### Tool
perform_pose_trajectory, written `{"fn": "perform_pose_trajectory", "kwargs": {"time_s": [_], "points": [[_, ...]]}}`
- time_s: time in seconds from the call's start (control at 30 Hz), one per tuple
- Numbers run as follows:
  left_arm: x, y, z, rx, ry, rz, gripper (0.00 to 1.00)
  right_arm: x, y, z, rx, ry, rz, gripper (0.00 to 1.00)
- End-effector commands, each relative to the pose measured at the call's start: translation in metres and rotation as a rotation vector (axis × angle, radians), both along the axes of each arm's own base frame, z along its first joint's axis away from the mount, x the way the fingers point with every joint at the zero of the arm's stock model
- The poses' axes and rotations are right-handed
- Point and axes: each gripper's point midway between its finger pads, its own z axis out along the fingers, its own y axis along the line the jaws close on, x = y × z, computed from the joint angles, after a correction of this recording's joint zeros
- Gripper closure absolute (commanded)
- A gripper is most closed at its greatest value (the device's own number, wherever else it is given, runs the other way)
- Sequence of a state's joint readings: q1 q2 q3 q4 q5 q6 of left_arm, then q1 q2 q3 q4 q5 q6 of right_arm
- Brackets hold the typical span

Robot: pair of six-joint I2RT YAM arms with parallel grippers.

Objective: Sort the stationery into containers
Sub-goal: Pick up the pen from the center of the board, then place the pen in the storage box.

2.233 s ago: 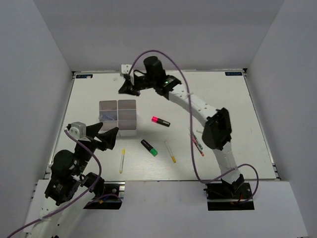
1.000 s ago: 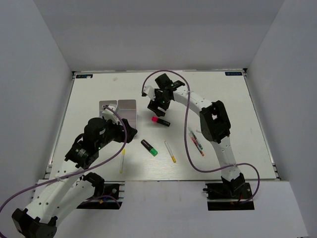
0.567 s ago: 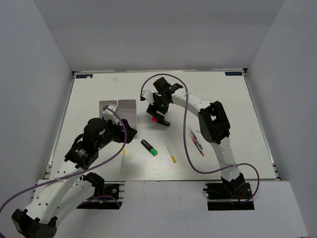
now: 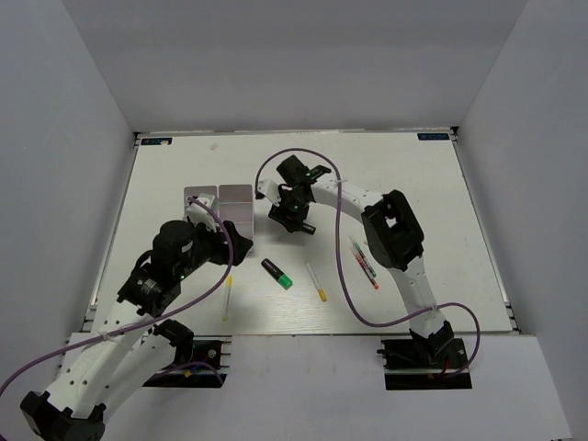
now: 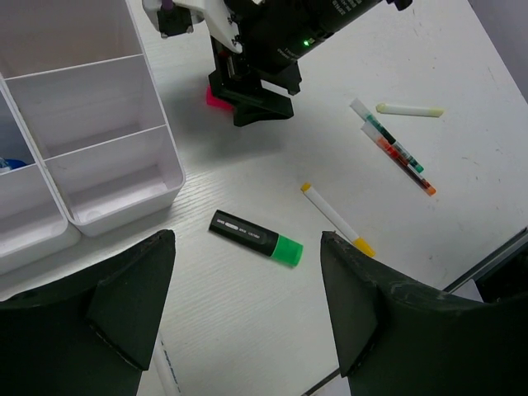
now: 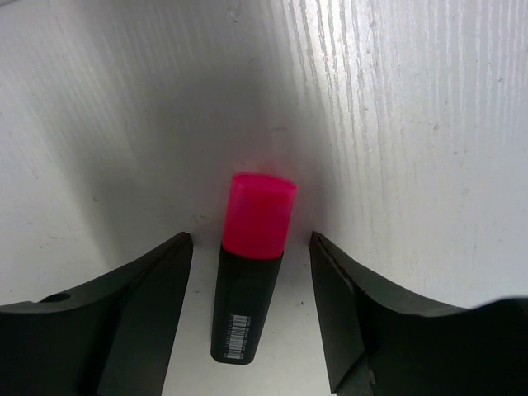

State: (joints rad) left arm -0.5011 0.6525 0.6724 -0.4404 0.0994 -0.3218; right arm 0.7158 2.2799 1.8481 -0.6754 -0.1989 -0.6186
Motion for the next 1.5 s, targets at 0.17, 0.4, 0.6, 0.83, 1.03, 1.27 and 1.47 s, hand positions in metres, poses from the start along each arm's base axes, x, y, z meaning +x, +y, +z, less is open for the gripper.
{"fn": "perform_pose_trajectory", "kwargs": {"time_s": [0.17, 0.4, 0.6, 0.83, 1.03, 1.27, 1.47], "points": [[0.001, 0.004, 0.019, -0.014, -0.057, 0.015, 0.19, -0.014, -0.019, 0.005, -0.046, 0.000, -0.021, 0.58], [0.001, 0.004, 0.019, -0.014, -0.057, 0.015, 0.19, -0.017, -0.028, 0.041, 0.008, -0.061, -0.013, 0.81], [0.002, 0.003, 0.016, -0.009, -0.047, 0.015, 0.19, -0.019, -0.009, 0.113, 0.175, -0.176, 0.040, 0.94], [0.005, 0.006, 0.016, -0.003, -0.050, 0.033, 0.19, -0.034, 0.032, 0.196, 0.448, -0.214, 0.188, 0.98], [0.003, 0.009, 0.021, -0.010, -0.069, 0.042, 0.19, -0.048, 0.083, 0.210, 0.580, -0.125, 0.367, 1.00], [-0.001, 0.015, 0.030, -0.027, -0.112, 0.060, 0.19, -0.059, 0.134, 0.223, 0.722, -0.085, 0.523, 1.00], [-0.003, 0.015, 0.037, -0.043, -0.138, 0.061, 0.19, -0.074, 0.157, 0.215, 0.753, -0.049, 0.579, 1.00]]}}
